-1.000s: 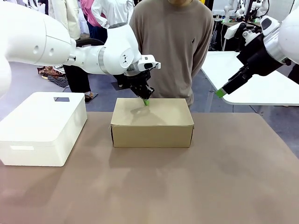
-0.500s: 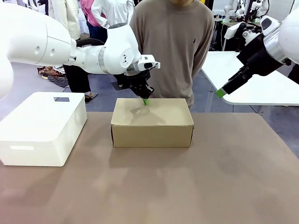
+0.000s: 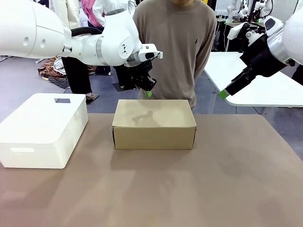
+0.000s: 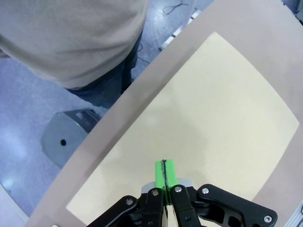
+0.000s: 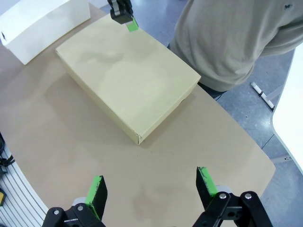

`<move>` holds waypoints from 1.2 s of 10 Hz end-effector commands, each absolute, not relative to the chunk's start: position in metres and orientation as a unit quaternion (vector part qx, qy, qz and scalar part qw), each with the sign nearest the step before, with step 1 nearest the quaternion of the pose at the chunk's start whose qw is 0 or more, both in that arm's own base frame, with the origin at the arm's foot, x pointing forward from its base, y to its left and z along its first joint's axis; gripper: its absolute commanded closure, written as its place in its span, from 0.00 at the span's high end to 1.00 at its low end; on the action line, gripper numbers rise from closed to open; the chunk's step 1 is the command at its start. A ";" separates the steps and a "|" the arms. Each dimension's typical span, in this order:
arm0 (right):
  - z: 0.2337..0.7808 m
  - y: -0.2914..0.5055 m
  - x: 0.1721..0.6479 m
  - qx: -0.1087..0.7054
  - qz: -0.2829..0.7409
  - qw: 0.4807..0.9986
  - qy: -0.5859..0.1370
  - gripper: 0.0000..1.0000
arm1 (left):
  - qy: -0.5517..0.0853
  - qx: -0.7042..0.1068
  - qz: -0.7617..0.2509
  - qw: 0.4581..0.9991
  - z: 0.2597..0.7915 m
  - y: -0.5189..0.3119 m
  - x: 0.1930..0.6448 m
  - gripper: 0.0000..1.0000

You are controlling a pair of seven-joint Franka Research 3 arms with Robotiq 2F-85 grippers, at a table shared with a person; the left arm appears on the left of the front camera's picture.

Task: Pack the shoes into the box.
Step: Press down on the lid of the Shoes Box.

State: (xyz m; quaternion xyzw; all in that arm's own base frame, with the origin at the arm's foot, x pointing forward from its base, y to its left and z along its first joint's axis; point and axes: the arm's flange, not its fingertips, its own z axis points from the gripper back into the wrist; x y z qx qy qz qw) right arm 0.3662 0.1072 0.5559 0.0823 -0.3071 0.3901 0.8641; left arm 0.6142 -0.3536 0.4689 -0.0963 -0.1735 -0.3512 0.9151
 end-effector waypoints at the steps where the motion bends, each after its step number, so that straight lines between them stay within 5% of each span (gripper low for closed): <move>1: 0.557 0.108 0.367 0.082 0.384 0.868 -0.303 1.00 | -0.171 -0.096 -0.350 0.916 0.464 -0.353 0.618 0.00; 12: 0.557 0.108 0.367 0.082 0.384 0.868 -0.303 1.00 | -0.171 -0.098 -0.351 0.916 0.463 -0.355 0.618 0.00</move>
